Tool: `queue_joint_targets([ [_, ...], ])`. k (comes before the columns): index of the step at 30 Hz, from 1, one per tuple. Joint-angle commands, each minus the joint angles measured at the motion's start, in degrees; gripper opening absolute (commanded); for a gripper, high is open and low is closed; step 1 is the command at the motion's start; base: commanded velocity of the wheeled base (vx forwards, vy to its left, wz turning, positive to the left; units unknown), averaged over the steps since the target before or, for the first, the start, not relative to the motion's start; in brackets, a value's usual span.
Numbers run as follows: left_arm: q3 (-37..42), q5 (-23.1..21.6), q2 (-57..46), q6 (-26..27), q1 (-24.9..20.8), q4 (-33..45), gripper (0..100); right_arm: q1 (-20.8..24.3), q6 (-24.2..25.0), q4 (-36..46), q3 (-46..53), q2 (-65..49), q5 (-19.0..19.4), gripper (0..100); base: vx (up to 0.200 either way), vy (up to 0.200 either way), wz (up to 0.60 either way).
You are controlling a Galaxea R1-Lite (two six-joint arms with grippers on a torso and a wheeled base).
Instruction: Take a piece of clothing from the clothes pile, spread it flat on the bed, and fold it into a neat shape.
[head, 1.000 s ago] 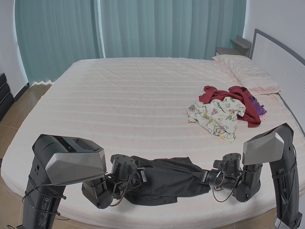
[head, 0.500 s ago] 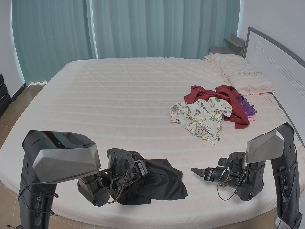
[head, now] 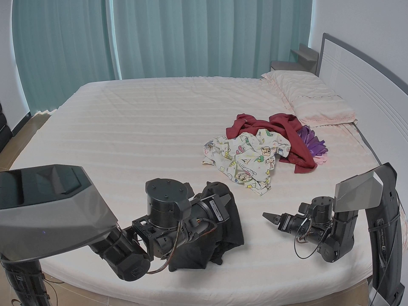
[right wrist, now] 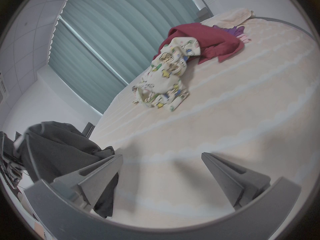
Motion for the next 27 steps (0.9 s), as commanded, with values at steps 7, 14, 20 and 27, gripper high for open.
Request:
queue_joint_targets([
  [7,-0.77,-0.24,-6.76,-3.32,-1.74,-0.15,0,-1.75,4.3,-0.87,-2.91,-1.83,-1.46,100,0.0,-0.2,0.0],
  [14,-0.33,-1.56,-6.85,-3.49,-1.91,-0.24,0,-4.39,5.17,-0.78,-4.76,-1.92,-2.16,100,0.0,-0.2,0.0],
  [20,-0.77,-2.97,-6.85,-7.63,-1.82,-0.33,0,-4.74,5.17,-0.78,-5.02,-1.83,-2.07,100,0.0,-0.2,0.0],
  [27,-0.77,-2.88,-6.94,-7.71,-1.82,-0.42,0,-4.65,5.17,-0.78,-5.02,-1.57,-2.07,100,0.0,-0.2,0.0],
])
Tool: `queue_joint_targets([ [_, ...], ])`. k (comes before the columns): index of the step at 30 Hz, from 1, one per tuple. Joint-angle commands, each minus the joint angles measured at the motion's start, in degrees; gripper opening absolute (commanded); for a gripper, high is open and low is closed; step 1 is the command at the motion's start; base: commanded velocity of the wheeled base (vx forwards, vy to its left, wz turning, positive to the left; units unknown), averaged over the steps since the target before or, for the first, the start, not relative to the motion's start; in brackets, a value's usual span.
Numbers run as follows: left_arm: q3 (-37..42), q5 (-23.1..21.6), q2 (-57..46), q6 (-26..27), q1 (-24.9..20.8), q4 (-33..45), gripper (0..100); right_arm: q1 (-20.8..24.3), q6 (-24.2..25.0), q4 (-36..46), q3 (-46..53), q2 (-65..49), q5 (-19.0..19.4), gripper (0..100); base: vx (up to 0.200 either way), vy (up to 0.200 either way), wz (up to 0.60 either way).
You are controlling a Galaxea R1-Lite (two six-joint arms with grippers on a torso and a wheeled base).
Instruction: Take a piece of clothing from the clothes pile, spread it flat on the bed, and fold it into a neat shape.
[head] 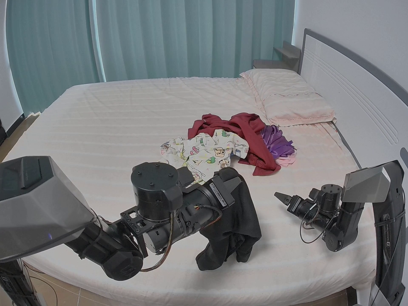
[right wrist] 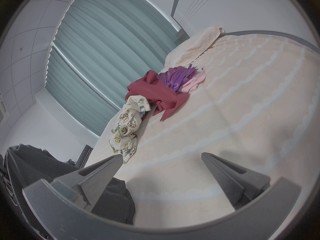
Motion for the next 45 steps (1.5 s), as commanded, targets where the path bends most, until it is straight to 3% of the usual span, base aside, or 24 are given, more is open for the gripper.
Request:
queue_joint_targets([
  [1,-0.13,0.11,-0.13,-0.02,-0.01,-0.06,0,0.03,0.01,-0.76,-0.04,0.05,0.01,100,0.0,-0.2,0.0],
  [11,4.52,0.02,-1.01,0.86,3.16,0.73,0,0.12,0.01,-0.76,0.31,0.4,-0.08,100,0.0,-0.08,0.0],
  [13,7.6,-0.94,-0.92,5.96,8.17,3.01,0,0.12,-0.08,-0.76,0.4,0.49,-0.08,100,0.0,0.0,0.0],
  [19,11.47,-1.03,-1.19,15.71,13.09,8.9,0,0.47,-0.17,-0.76,0.58,1.11,-0.25,100,0.0,0.0,0.0],
  [28,12.35,-1.03,-3.03,21.42,17.83,13.38,0,0.56,-0.43,-0.76,0.49,1.46,-0.96,100,0.0,0.0,0.0],
  [36,12.52,-1.03,-2.07,28.63,21.96,22.0,0,0.56,-0.43,-0.76,0.58,1.72,-0.96,100,0.0,0.0,0.0],
  [45,12.7,-0.94,4.17,34.52,25.66,22.61,0,0.56,-0.52,-0.76,0.58,1.9,-0.96,100,0.0,0.0,0.0],
])
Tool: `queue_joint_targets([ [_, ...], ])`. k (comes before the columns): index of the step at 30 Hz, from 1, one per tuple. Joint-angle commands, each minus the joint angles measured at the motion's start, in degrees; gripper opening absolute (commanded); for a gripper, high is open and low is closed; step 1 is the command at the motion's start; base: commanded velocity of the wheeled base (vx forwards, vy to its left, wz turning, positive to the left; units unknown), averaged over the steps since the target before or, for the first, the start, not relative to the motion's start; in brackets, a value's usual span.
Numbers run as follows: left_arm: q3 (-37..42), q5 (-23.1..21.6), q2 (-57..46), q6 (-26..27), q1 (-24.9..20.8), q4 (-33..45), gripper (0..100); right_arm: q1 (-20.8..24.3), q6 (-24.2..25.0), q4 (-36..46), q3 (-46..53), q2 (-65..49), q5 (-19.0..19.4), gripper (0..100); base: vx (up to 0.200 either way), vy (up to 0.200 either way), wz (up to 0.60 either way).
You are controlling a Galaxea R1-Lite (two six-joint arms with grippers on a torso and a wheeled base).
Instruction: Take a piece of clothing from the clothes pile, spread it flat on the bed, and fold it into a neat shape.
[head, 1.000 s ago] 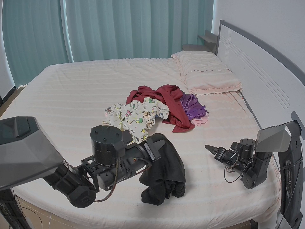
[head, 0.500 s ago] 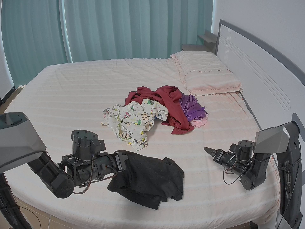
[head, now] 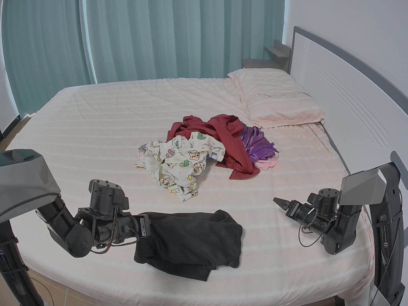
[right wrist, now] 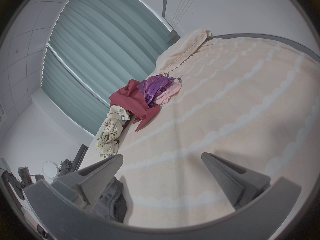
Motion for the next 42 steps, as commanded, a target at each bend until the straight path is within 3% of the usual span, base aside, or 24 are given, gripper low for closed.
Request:
queue_joint_targets([
  [1,0.11,0.03,5.15,2.19,1.67,0.02,0,0.03,-0.11,-0.76,0.08,0.18,0.03,100,0.0,0.0,0.0],
  [5,-0.16,0.03,8.85,4.56,3.17,-0.42,0,0.03,-0.11,-0.76,0.08,0.18,0.03,100,0.0,0.0,0.0],
  [6,-0.16,0.03,9.46,4.74,3.78,-0.42,100,0.12,-0.11,-0.67,0.08,0.18,0.03,100,0.0,0.0,0.0],
  [18,-1.83,-1.2,11.04,3.77,5.72,0.02,100,0.39,-0.11,-0.76,0.08,0.44,0.03,100,0.0,0.0,0.0],
  [26,-8.95,-2.61,12.63,-10.9,6.16,1.08,100,0.39,-0.2,-0.76,0.08,0.53,0.03,100,0.0,0.0,0.0],
  [32,-10.0,-8.93,12.36,-11.96,7.83,5.38,100,0.47,-0.11,-0.76,0.08,0.44,0.03,100,0.0,0.0,0.0],
  [36,-10.53,-9.55,12.89,-14.95,7.65,5.56,100,0.56,-0.11,-0.76,0.08,0.44,0.03,100,0.0,0.0,0.0],
  [42,-11.14,-9.11,13.94,-15.03,7.56,5.29,100,0.74,-0.2,-0.76,0.08,0.44,-0.06,100,0.0,0.0,0.0],
])
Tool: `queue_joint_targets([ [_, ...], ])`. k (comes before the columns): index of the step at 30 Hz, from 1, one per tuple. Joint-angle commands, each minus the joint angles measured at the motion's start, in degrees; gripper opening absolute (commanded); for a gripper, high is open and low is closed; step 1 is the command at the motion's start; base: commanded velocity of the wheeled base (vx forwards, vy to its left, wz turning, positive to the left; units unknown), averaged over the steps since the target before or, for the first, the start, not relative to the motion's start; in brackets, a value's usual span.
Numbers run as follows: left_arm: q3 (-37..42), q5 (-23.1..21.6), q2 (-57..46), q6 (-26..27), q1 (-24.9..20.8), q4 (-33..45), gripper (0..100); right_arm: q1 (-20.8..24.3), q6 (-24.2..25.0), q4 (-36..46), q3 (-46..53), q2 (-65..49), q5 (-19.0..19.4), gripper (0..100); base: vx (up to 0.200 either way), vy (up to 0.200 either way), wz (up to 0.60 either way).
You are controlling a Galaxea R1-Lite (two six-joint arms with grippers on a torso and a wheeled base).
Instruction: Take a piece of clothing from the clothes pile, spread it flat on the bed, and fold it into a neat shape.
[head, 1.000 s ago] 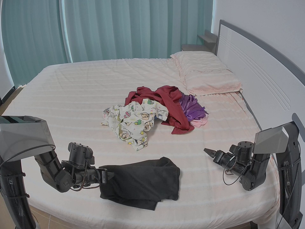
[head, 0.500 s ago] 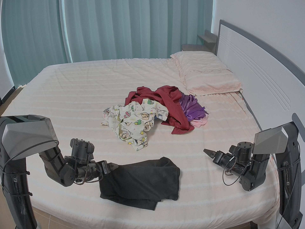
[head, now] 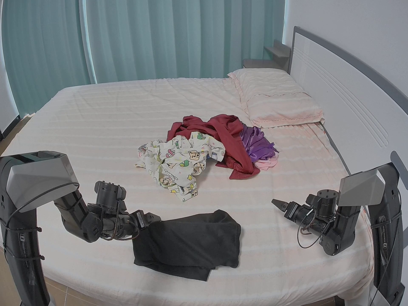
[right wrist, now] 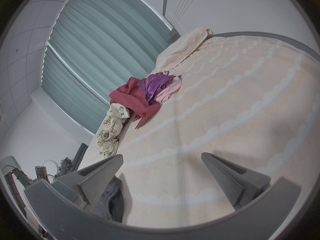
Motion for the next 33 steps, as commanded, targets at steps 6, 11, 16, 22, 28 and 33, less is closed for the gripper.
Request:
queue_joint_targets([
  [6,-0.23,0.27,0.64,0.17,0.38,1.11,100,0.25,-0.04,-0.76,-0.01,0.12,-0.01,100,0.0,0.0,0.0],
  [11,-0.94,0.27,-1.2,0.35,1.44,0.67,100,0.25,-0.22,-0.76,-0.01,0.12,-0.01,100,0.0,0.0,0.0],
  [16,-0.85,-0.35,-5.42,2.02,2.31,0.76,100,0.25,-0.3,-0.76,-0.01,0.38,-0.01,100,0.0,0.0,0.0],
  [22,-1.02,-0.35,-7.01,1.93,2.49,0.67,100,0.25,-0.3,-0.76,-0.01,0.47,-0.01,100,0.0,0.0,0.0],
  [28,-1.11,-0.43,-6.48,2.19,3.46,0.58,100,0.25,-0.3,-0.76,0.08,0.47,-0.01,100,0.0,0.167,0.0],
  [33,-1.9,-0.52,-6.04,2.02,4.07,0.94,100,0.52,-0.22,-0.76,0.17,0.29,0.08,100,0.0,0.2,0.0],
])
